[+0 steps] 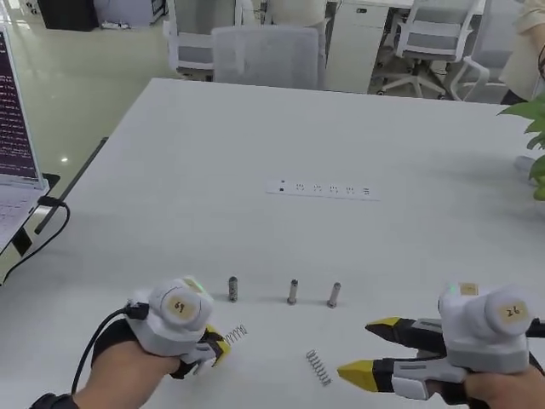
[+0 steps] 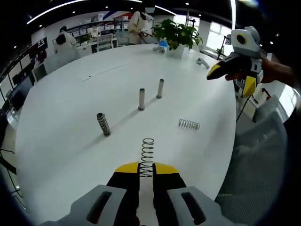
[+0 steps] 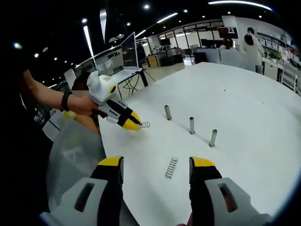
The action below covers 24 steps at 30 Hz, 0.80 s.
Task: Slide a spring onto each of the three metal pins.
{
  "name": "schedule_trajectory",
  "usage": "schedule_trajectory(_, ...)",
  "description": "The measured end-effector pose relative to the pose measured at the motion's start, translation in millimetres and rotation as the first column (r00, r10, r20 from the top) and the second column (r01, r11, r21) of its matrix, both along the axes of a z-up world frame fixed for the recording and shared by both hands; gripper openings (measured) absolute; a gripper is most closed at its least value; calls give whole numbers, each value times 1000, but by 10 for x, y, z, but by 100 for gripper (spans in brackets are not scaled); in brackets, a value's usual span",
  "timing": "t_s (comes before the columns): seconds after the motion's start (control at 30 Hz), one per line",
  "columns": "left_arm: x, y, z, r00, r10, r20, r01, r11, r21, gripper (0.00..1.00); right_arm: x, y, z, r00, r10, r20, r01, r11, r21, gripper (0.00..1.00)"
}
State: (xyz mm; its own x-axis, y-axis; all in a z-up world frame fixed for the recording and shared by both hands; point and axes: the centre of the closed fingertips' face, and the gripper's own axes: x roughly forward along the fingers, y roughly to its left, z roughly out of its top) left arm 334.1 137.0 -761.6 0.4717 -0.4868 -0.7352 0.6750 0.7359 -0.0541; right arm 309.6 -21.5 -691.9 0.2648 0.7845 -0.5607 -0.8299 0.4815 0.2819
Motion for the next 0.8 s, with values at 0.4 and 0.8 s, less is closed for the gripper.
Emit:
schedule_trajectory(0.4, -181, -96, 172, 998, -61, 28, 61, 998, -5, 2, -49, 228, -14, 996, 93, -10, -93, 995, 19, 50)
schedule_trajectory(0.8, -262, -322, 382, 991, -122, 62, 125, 991, -37, 2, -116, 356, -32, 990, 140, -15, -140, 990, 34, 45)
